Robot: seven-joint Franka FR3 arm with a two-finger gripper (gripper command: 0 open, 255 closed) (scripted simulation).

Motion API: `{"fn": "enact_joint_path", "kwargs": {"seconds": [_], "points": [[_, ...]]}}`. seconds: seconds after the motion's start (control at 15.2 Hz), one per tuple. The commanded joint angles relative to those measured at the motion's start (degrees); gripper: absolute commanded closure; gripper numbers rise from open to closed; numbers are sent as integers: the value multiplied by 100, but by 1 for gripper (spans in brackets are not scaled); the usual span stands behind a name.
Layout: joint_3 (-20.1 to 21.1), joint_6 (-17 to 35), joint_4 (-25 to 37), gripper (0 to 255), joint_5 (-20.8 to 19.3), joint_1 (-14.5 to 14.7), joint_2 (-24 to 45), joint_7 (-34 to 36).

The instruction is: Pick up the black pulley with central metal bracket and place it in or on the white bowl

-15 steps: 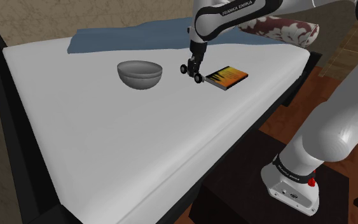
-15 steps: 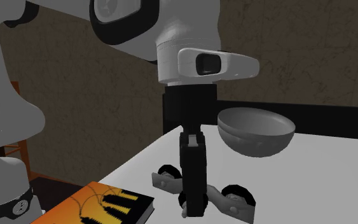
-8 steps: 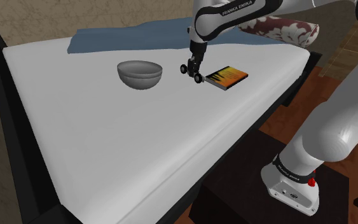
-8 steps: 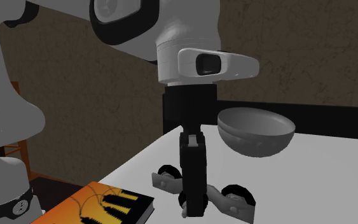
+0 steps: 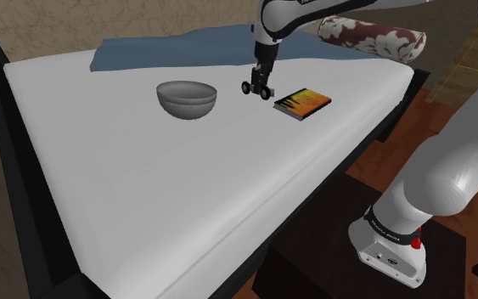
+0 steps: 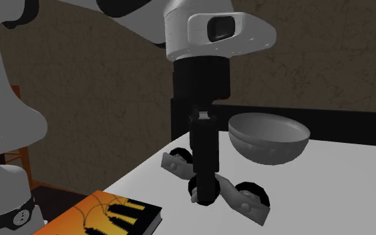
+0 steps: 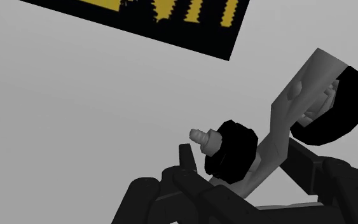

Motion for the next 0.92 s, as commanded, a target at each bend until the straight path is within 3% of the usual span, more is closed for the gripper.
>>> {"fn": "enact_joint_path", "kwargs": {"seconds": [0.0,0.86], "points": [[-2,-157,115,255,6,-2,-42,-20],[7,-1147,1042,255,36,7,-108,-99]]}}
